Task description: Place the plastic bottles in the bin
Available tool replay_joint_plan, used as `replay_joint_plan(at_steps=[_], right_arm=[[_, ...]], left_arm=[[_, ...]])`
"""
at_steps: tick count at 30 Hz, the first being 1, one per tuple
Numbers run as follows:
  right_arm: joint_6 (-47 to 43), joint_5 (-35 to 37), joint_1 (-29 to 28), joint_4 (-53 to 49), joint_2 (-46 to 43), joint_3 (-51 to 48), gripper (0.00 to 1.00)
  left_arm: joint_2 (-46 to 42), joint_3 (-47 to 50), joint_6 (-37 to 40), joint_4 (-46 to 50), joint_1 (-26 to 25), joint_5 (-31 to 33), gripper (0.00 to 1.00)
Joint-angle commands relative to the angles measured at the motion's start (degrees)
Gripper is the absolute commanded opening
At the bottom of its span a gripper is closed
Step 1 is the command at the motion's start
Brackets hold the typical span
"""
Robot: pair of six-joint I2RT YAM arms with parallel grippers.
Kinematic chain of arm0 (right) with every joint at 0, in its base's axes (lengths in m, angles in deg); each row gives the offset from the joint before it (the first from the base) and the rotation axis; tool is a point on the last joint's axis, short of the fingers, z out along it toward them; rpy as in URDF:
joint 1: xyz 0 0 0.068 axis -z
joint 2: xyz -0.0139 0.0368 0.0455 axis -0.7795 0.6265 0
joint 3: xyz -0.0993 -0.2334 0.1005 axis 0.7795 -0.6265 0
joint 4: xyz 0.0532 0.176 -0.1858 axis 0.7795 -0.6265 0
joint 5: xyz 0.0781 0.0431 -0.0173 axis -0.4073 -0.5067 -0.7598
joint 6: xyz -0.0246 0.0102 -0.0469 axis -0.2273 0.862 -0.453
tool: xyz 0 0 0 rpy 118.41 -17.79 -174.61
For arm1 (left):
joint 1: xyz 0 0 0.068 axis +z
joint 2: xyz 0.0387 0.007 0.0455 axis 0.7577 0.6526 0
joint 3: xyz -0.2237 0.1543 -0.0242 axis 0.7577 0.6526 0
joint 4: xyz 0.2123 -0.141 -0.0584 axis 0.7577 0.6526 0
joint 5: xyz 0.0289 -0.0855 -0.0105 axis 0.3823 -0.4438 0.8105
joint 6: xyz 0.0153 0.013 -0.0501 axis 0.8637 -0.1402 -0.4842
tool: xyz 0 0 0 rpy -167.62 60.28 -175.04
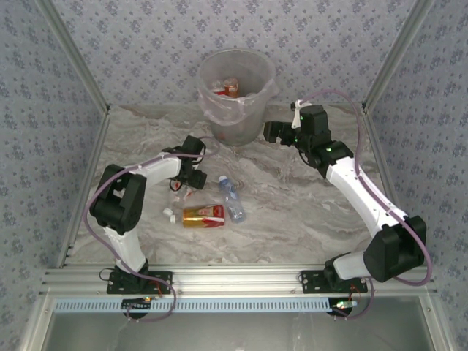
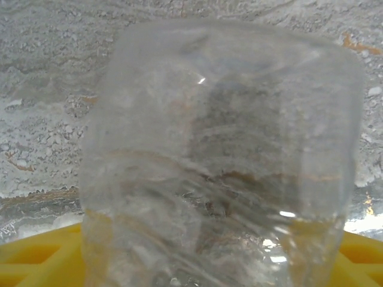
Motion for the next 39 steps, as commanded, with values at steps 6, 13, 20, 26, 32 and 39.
replay_joint_plan(at_steps=[6,13,20,26,32,39], right_arm=[[0.0,1.6,-0.3,-0.9,-2.3,0.3,1.00],[-0.3,1.8,-0.3,-0.5,-3.2,0.0,1.00],[-1.2,0.2,-0.4,1.2,-4.5,-1.3,1.00],[-3.4,-3.7,-1.5,4.5,-6.4,-3.7,1.00],[-6.1,-4.4,-3.0,4.8,-7.3,-4.3,1.00],[-6.8,-3.9,-3.8,5.2,-7.4,-4.2,1.00]], left_arm=[[-0.8,-1.4,-0.4,0.2,0.4,-1.6,0.67],[-1.2,-2.9,-0.2,0.7,0.7,-0.3,0.65],[-2.6,-3.0,-0.8,-0.1,0.9,-0.5,0.63],[-5.0,-3.8,-0.9,-0.1,0.9,-1.2,0.60],[-7.7,-7.0,-0.9,1.4,1.0,1.7,0.58],[-10.9,-11.0,-2.0,1.7,1.0,3.6,0.57]])
